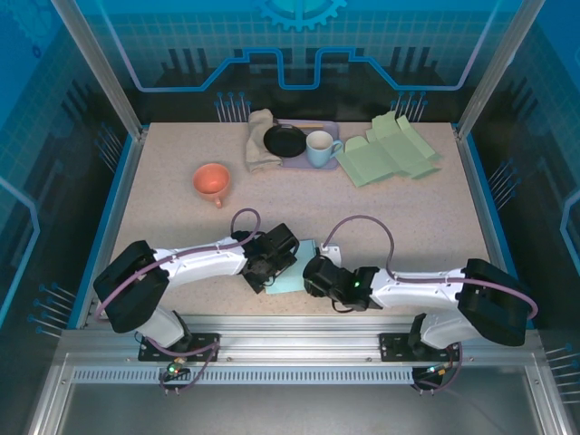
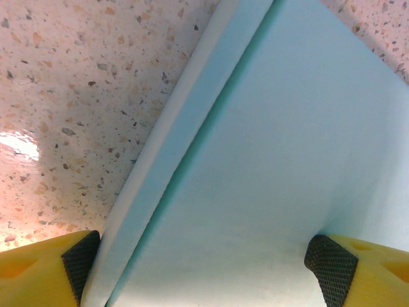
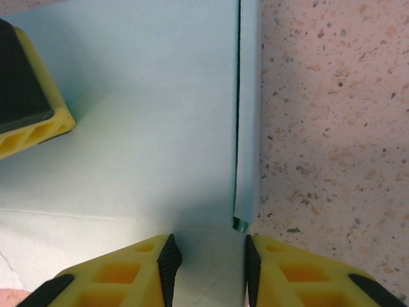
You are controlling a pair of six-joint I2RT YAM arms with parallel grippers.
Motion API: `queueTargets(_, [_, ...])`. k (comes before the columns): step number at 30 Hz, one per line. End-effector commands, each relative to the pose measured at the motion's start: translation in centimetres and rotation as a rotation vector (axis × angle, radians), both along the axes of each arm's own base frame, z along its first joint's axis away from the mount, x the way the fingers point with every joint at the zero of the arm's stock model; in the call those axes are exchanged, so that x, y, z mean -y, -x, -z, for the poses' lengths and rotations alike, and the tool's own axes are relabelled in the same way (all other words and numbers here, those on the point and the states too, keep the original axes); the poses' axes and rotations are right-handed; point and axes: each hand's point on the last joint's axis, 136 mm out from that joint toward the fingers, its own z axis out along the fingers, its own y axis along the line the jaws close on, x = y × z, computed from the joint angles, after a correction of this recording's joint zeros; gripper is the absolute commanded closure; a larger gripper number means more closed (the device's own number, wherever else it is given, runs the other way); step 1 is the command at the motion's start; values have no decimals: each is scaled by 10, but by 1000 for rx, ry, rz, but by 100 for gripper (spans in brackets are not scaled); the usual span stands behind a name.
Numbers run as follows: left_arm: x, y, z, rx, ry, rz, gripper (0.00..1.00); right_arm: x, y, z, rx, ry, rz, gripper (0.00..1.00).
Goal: Fold the paper box
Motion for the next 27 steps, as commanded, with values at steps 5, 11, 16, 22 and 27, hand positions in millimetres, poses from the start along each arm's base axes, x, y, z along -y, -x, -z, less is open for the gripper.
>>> queueTargets(5, [-38, 33, 47, -148, -173, -16, 13, 12, 17, 17, 59, 123, -20, 66])
queueTargets(11, [-39, 33, 47, -147, -176, -18, 13, 12, 18, 16, 67, 115, -30, 65])
queueTargets(16, [-39, 33, 47, -148, -174, -17, 13, 9, 18, 19, 70, 85, -39, 66])
queueTargets(22, [-39, 33, 47, -147, -174, -16, 13, 11, 19, 25, 76, 89, -38, 68])
queueTargets(27, [-40, 34, 49, -149, -180, -17, 13, 14, 17, 32, 99, 103, -37, 69])
